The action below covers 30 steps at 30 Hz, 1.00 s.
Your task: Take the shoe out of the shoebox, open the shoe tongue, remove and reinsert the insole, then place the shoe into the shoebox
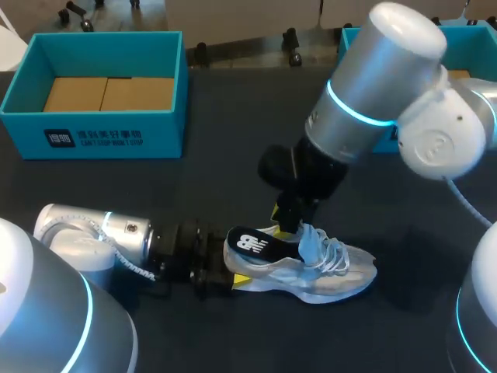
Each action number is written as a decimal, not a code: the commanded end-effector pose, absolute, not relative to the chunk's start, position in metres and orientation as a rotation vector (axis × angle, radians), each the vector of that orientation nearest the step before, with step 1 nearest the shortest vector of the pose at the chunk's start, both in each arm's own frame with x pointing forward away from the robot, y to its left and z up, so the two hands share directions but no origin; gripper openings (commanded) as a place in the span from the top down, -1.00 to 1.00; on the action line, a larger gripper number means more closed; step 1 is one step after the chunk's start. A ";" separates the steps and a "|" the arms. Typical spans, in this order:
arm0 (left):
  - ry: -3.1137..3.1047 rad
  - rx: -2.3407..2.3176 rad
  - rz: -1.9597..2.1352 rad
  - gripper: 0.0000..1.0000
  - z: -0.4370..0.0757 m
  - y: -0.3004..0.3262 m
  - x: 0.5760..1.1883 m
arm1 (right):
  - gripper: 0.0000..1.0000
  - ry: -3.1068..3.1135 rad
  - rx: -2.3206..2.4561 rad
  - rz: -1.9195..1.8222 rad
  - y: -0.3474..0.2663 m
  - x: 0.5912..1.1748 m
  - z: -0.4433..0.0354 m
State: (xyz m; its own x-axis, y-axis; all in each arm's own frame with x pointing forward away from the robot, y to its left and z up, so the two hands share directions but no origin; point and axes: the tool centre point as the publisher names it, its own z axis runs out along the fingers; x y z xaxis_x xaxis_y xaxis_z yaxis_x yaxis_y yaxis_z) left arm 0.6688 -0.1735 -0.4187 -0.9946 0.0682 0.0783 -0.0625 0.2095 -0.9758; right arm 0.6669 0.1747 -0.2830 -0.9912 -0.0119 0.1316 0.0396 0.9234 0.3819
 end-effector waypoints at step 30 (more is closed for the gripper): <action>-2.362 -0.006 1.908 1.00 -0.421 -0.174 0.671 | 0.06 -2.689 0.094 -0.611 0.186 0.691 -0.294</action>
State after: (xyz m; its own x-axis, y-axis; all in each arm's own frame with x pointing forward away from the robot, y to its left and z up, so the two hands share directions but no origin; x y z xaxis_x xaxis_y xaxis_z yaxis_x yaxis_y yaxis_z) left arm 0.6689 -0.1736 -0.4187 -0.9946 0.0681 0.0784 -0.0626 0.2094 -0.9758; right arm 0.6837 0.1897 -0.2844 -0.9360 -0.1328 0.3259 0.0077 0.9181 0.3963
